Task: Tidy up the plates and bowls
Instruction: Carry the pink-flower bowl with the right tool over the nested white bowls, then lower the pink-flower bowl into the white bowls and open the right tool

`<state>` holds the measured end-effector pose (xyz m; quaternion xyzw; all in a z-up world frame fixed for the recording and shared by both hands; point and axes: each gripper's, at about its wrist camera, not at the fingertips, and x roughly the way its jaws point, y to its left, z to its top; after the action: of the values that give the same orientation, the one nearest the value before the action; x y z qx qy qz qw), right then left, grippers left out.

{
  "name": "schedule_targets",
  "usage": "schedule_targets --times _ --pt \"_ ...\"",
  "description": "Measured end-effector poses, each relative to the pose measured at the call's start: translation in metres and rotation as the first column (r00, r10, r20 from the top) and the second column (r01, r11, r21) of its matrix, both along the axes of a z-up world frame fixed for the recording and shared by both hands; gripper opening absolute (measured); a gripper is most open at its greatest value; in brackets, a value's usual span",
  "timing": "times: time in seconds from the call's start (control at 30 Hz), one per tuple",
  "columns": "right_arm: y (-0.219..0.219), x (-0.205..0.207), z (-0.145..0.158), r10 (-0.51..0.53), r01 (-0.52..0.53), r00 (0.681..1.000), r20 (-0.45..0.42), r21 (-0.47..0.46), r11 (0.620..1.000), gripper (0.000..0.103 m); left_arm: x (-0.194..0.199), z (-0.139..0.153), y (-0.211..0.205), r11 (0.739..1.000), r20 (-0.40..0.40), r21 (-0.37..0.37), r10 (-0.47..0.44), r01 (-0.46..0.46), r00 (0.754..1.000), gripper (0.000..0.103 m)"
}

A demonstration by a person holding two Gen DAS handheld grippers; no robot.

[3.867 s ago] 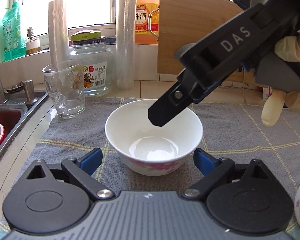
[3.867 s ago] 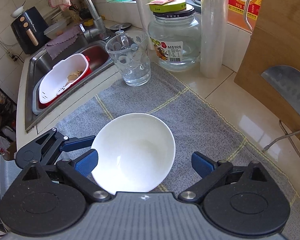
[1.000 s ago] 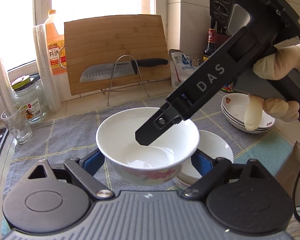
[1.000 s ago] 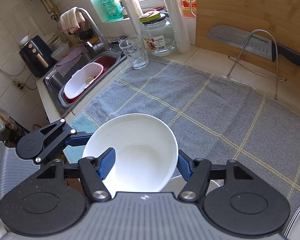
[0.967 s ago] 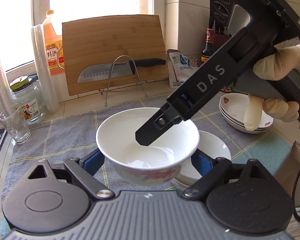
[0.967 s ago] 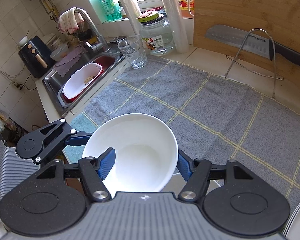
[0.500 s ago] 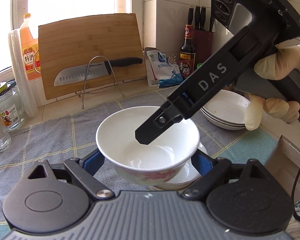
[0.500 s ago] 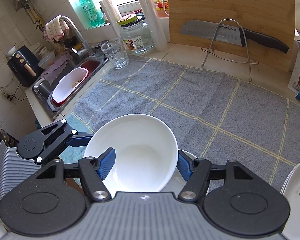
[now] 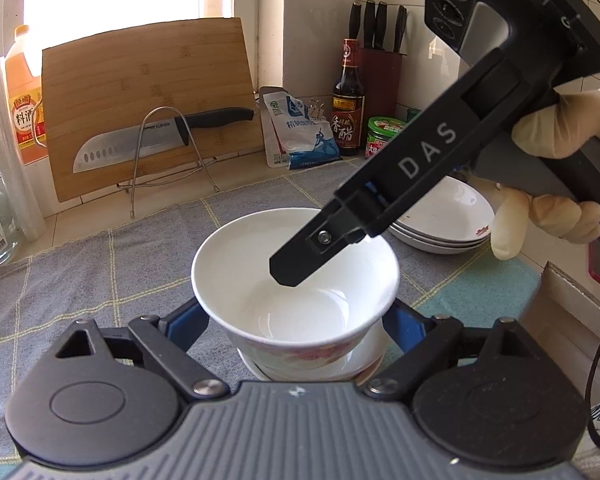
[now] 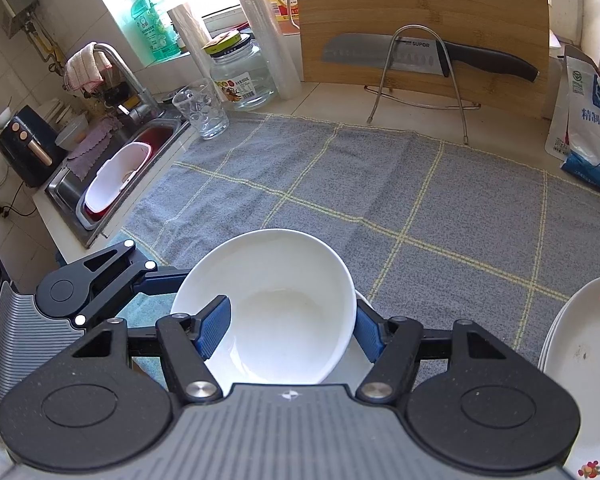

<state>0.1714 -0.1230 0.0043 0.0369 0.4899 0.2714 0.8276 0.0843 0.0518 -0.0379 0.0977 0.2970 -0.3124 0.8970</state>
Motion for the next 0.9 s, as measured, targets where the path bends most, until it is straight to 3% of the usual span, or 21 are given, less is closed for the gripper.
schedule_targets --times 0.9 --pt "-0.003 0.003 -0.021 -0.024 0.023 1.000 -0.019 -0.052 0.998 0.074 0.018 -0.016 -0.008 0.998 -0.072 0.017 -0.052 0.053 0.996 0.094"
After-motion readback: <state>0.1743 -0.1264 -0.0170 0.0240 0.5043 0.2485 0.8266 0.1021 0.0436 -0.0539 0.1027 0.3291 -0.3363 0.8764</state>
